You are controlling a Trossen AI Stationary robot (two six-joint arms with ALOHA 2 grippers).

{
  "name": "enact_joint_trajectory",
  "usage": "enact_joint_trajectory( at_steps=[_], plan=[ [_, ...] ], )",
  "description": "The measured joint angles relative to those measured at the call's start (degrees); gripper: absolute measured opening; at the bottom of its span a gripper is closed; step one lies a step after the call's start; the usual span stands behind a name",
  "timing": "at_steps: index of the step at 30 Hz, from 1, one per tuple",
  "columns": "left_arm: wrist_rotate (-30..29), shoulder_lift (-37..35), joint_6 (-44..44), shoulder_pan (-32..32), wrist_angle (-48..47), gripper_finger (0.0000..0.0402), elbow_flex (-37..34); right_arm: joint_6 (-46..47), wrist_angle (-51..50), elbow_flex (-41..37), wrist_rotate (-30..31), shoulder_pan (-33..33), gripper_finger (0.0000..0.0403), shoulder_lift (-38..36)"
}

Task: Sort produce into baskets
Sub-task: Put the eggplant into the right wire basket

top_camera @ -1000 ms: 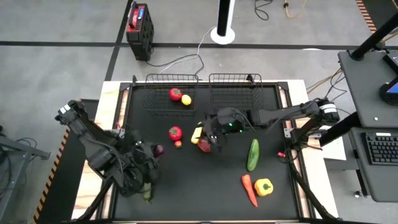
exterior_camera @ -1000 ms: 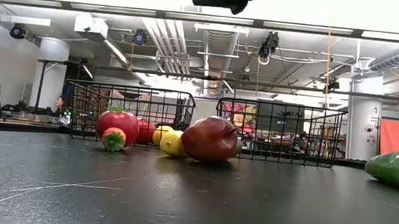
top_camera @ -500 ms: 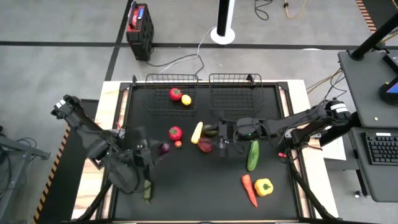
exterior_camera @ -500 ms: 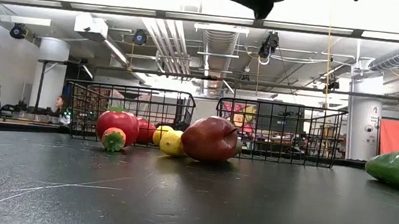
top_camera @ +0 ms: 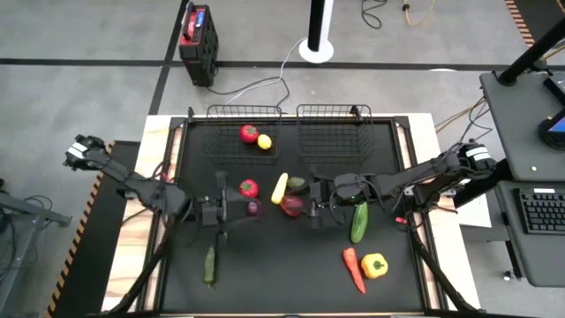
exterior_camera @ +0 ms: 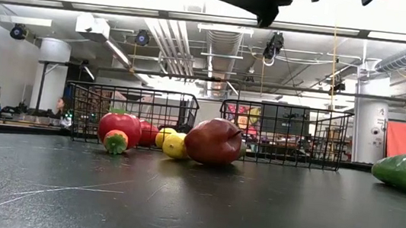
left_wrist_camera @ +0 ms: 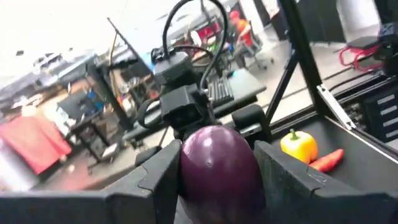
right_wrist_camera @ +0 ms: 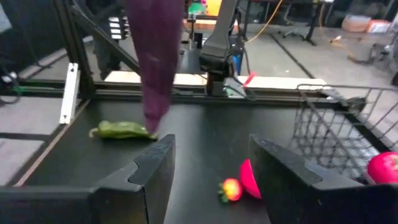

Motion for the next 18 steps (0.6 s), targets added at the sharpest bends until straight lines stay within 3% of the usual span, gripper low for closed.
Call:
enact_joint_trajectory(
  at_steps=[4,9,18],
  plan=[
    [1.32,1.80,1.12,2.18,5.91,0.0168,-2.54,1.23,0.96,0.00,-0.05,-0.02,0.0194,0.74],
    [1.35,4.05,1.05,3.99,6.49,0.0167,-2.37,3.04,4.04,0.30,-2.63,-0.04,0.0201,2.70],
    [1.36,7.13,0.87,5.30,6.68,0.0168,0.55,4.78,4.35,3.90,-3.12,-0.04,0.0274,7.57]
  ],
)
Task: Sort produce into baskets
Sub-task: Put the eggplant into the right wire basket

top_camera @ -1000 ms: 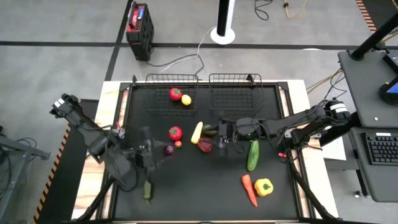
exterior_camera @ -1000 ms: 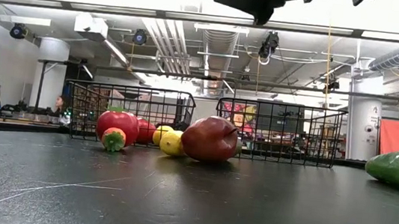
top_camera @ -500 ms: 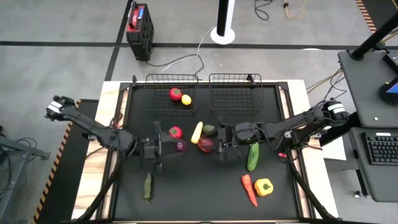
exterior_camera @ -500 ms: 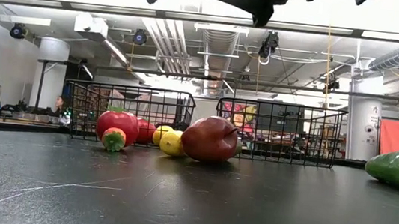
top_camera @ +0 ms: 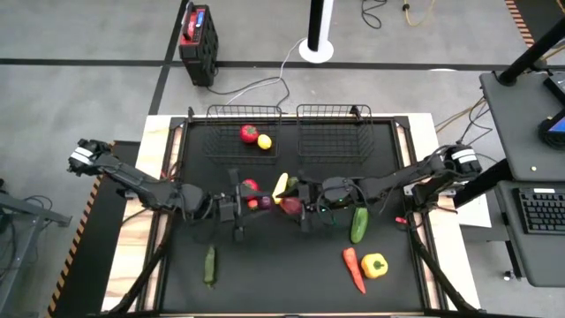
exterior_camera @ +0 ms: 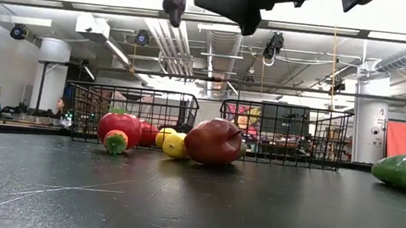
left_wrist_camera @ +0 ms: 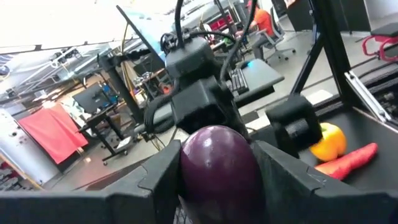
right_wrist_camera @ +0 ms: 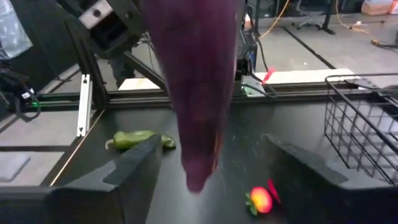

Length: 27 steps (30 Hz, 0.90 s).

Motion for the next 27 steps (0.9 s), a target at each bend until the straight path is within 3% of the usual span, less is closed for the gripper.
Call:
enact_joint_trajectory(
  at_steps=[6,11,15,24,27],
  plan=[
    [-0.03,2.60,0.20,0.17,0.22,0.0168,1.99,-1.93,-0.97,4.17,-2.58,0.00,0.0303,2.95],
    [-0.07,3.07,0.17,0.21,0.18,0.0168,2.25,-3.99,-1.30,5.30,-2.59,0.00,0.0295,3.48],
    [-0.07,2.79,-0.22,0.21,0.18,0.0168,2.16,-4.26,-1.31,5.28,-2.54,0.00,0.0258,3.29],
    [-1.55,2.57,-1.19,0.16,0.20,0.0188,1.96,-4.89,-1.44,5.28,-2.54,-0.50,0.0130,3.24],
    [-3.71,2.57,-2.04,0.12,0.21,0.0205,1.94,-4.92,-1.42,5.28,-2.34,-0.57,0.0120,3.23]
  ],
)
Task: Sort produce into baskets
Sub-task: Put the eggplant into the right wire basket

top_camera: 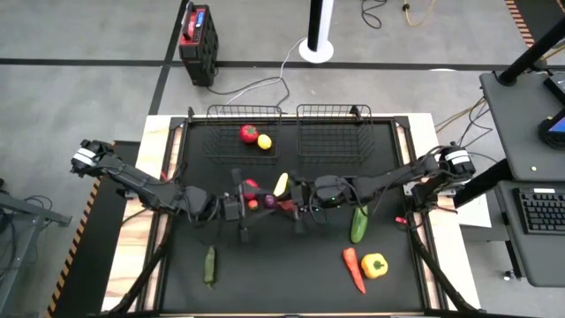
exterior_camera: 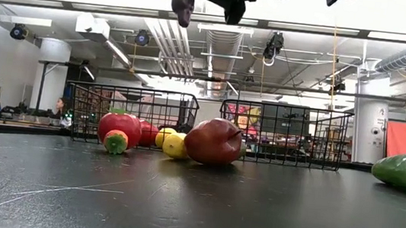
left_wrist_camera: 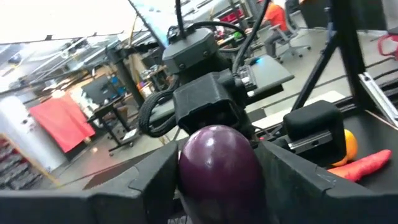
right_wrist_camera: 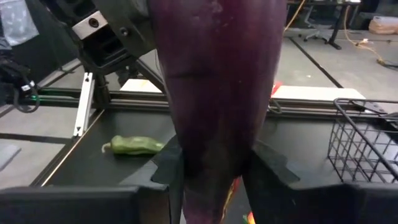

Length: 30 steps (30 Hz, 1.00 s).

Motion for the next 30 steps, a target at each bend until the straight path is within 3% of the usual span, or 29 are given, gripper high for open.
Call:
enact_joint_trajectory(
  at_steps=[7,13,18,22,25,30],
  plan=[
    [-3.49,-0.33,-1.63,-0.54,-0.86,0.0251,-0.03,1.25,-1.50,0.00,-0.07,-0.74,0.0136,-0.64],
    [-10.72,-4.23,-2.87,-3.02,-6.39,0.0278,-0.09,3.21,-12.12,-0.02,0.89,-3.49,0.0126,-6.02],
    [-12.05,-8.42,-11.18,-4.10,-13.53,0.0282,-0.09,2.13,-29.61,3.45,9.58,-7.64,0.0125,-12.23],
    [-12.15,-10.05,-17.41,-4.11,-18.32,0.0282,-0.09,-1.01,-44.94,10.51,16.68,-12.00,0.0125,-12.83],
    [-14.48,-10.43,-18.40,-4.15,-19.79,0.0282,-0.09,-3.87,-53.50,16.16,18.08,-15.81,0.0123,-11.47],
    [-24.26,-10.50,-18.50,-4.67,-19.85,0.0279,-0.09,-8.74,-64.40,21.90,18.09,-22.36,0.0126,-8.13]
  ],
)
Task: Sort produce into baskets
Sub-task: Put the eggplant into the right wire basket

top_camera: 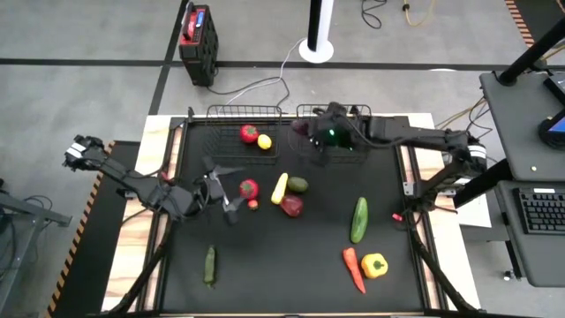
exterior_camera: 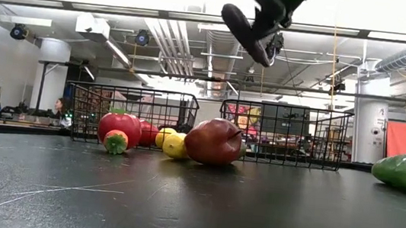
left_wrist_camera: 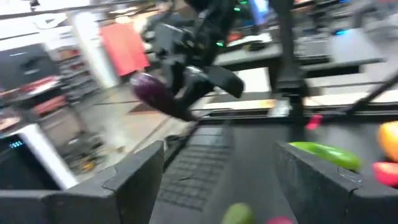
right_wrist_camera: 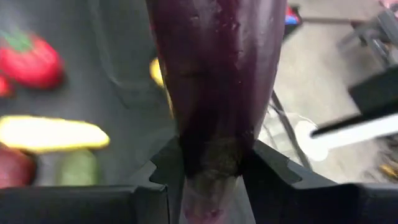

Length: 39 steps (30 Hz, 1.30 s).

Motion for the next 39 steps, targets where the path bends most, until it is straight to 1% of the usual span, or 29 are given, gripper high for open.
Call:
enact_joint_trajectory(
  at_steps=[2,4,14,18,26,36,39],
  plan=[
    [-2.46,-0.05,-0.09,-0.35,-0.02,0.0279,0.00,-2.30,-1.71,0.57,0.11,-2.37,0.0126,0.89],
    [-2.95,-0.17,-0.12,-0.65,-0.01,0.0279,0.00,-4.87,-2.67,0.57,0.07,-4.52,0.0124,1.89],
    [-3.05,-0.21,-1.23,-0.97,-2.30,0.0278,0.00,-16.27,-4.16,0.51,0.03,-13.69,0.0126,7.98],
    [-3.05,-0.21,-1.39,-0.99,-2.42,0.0278,0.00,-18.76,-5.65,0.48,0.04,-16.47,0.0125,10.20],
    [-3.12,-0.21,-1.41,-0.99,-3.13,0.0278,0.00,-21.91,-10.08,0.46,0.01,-20.32,0.0130,14.94],
    [-3.14,-0.21,-1.45,-0.99,-4.54,0.0278,0.00,-23.41,-10.66,0.46,-0.13,-22.81,0.0132,17.82],
    [-3.15,-0.21,-1.87,-0.99,-4.99,0.0278,0.00,-23.89,-10.72,0.46,-2.59,-23.45,0.0132,17.68]
  ],
)
